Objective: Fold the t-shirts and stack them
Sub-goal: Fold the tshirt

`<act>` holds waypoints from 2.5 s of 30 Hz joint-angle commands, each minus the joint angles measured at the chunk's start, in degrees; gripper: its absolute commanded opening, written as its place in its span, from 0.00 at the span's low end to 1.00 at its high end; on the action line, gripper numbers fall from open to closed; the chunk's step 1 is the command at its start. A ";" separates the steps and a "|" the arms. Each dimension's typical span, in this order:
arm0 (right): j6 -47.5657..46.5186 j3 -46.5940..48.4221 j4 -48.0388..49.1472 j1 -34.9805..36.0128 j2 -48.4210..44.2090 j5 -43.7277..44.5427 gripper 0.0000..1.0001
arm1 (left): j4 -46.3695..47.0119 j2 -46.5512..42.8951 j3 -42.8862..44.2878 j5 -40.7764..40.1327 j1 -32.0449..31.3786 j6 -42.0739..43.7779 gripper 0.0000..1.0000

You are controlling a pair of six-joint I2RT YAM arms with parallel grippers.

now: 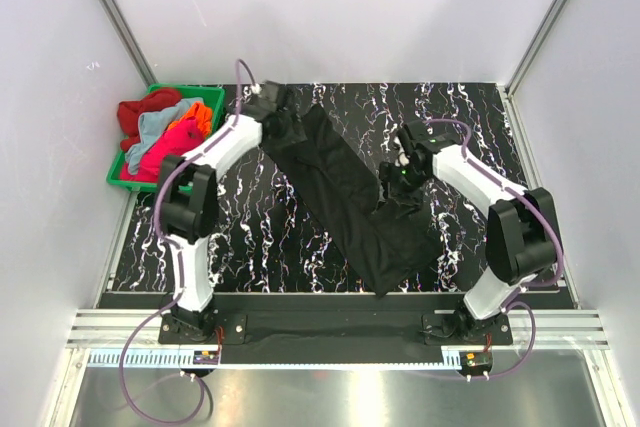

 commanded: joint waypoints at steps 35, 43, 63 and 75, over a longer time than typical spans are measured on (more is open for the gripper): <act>-2.28 -4.53 3.22 -2.31 2.84 -5.54 0.65 | 2.46 -5.66 3.47 5.80 -3.80 8.05 0.85; -1.76 -1.11 3.31 -1.70 7.94 -6.94 0.65 | -0.98 -21.96 -20.00 10.09 -6.01 5.49 0.80; 23.03 -5.23 16.67 15.27 10.15 -9.40 0.68 | 1.65 -43.32 -43.83 23.63 -6.10 6.64 0.74; 14.07 -19.12 7.44 4.99 -10.41 2.37 0.70 | 4.99 -43.34 -52.02 18.66 -17.16 -14.96 0.56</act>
